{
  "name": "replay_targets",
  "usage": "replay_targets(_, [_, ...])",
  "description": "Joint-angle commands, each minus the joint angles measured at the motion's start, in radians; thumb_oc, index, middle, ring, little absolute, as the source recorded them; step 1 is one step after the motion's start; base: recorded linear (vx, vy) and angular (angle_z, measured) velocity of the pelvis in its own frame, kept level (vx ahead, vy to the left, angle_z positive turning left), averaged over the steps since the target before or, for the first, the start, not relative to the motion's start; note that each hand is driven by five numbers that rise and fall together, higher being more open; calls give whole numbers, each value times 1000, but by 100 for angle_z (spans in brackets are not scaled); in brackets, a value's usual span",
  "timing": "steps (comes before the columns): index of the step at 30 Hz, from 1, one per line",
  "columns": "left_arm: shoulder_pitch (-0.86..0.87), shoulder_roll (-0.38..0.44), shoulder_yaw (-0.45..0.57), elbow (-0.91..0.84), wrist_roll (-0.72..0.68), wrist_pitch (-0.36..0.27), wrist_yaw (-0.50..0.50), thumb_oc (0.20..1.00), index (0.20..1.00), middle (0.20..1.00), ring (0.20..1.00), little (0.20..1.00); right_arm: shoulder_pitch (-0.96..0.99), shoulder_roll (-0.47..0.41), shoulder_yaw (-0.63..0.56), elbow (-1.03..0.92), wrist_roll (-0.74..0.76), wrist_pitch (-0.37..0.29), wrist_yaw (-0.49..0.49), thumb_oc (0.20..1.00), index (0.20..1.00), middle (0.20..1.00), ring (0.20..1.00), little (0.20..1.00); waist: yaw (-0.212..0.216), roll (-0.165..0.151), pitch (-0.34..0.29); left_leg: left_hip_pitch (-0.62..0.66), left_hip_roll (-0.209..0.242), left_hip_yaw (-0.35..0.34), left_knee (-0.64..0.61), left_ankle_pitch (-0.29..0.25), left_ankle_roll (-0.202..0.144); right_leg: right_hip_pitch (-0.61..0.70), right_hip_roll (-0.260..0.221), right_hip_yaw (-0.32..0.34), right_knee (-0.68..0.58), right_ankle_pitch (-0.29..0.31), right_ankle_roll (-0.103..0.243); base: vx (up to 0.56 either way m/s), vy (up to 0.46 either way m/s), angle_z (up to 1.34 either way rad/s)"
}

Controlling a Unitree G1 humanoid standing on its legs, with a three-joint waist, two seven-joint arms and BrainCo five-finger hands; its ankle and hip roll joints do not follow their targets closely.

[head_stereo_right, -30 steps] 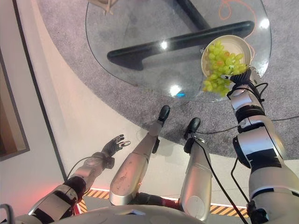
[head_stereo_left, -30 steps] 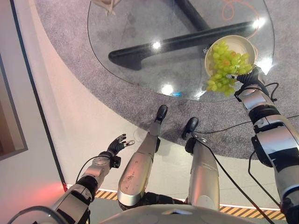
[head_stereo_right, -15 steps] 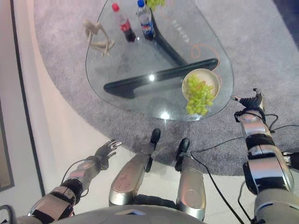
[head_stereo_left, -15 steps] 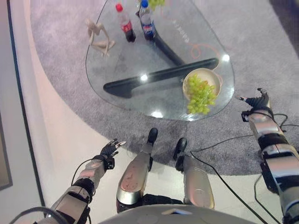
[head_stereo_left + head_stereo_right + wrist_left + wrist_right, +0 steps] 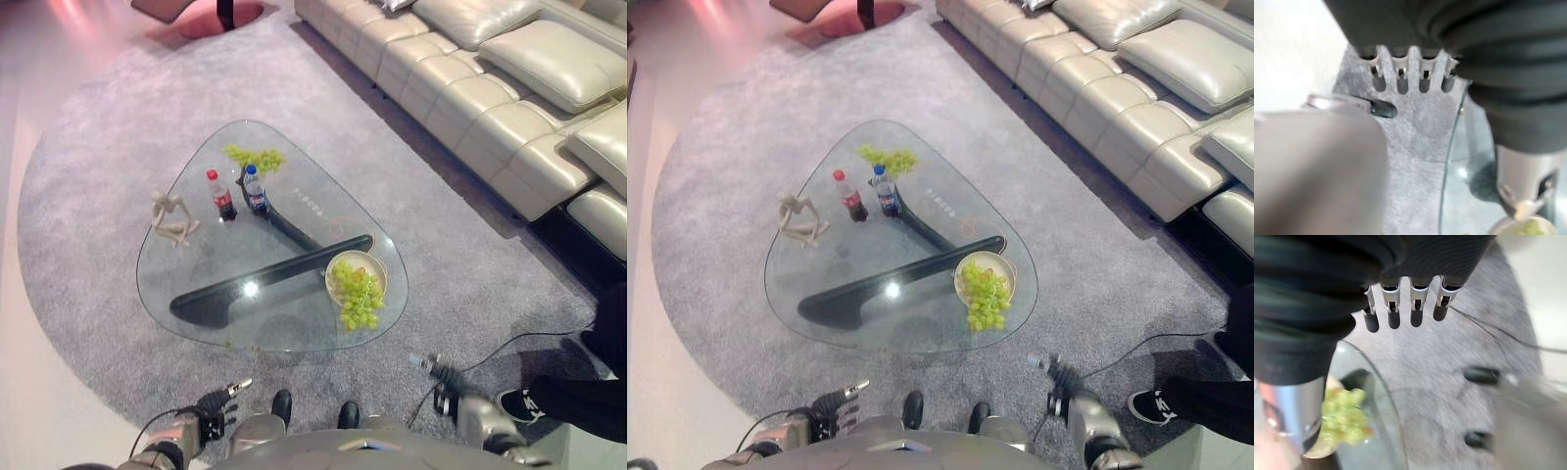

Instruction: Pick up fruits into the plate

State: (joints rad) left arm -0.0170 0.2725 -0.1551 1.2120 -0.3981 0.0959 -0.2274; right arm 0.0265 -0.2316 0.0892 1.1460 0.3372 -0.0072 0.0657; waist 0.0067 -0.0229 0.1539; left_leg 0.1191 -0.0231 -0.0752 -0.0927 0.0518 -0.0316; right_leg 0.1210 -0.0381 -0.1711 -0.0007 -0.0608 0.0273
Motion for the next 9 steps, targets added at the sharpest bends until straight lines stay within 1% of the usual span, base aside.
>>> replay_targets(1, [18,-19,31,73,125,25,-9,1000,1000,1000,1000,1000,-12,3,-17,52,58,-43,42,1000,1000,1000,1000,1000,-11,21,-32,47,-32,103,81,-191,57,-34,-23,91,83,-25,39,87,20,-13])
replay_targets(4, [35,-35,35,92,130,19,-10,1000,1000,1000,1000,1000,9,17,-50,99,70,-23,34,1000,1000,1000,1000,1000,-27,35,-38,63,-30,118,78,-198,60,-24,-20,103,78,-28,37,57,36,-30])
replay_targets(6, [46,-45,31,88,124,25,-8,1000,1000,1000,1000,1000,24,18,-56,133,-10,7,19,1000,1000,1000,1000,1000,-39,45,-41,74,-29,127,75,-202,62,-17,-18,113,73,-28,34,39,27,-24])
replay_targets(7, [51,-46,24,81,125,26,4,1000,1000,1000,1000,1000,32,15,-48,147,-24,23,1,1000,1000,1000,1000,1000,-40,50,-41,77,-29,127,74,-203,64,-14,-17,116,69,-28,33,18,7,-19])
replay_targets(9, [51,-47,20,77,124,27,11,1000,1000,1000,1000,1000,33,15,-46,150,-25,28,-5,1000,1000,1000,1000,1000,-40,51,-41,78,-29,127,73,-203,64,-13,-17,117,68,-27,33,1,-2,-6])
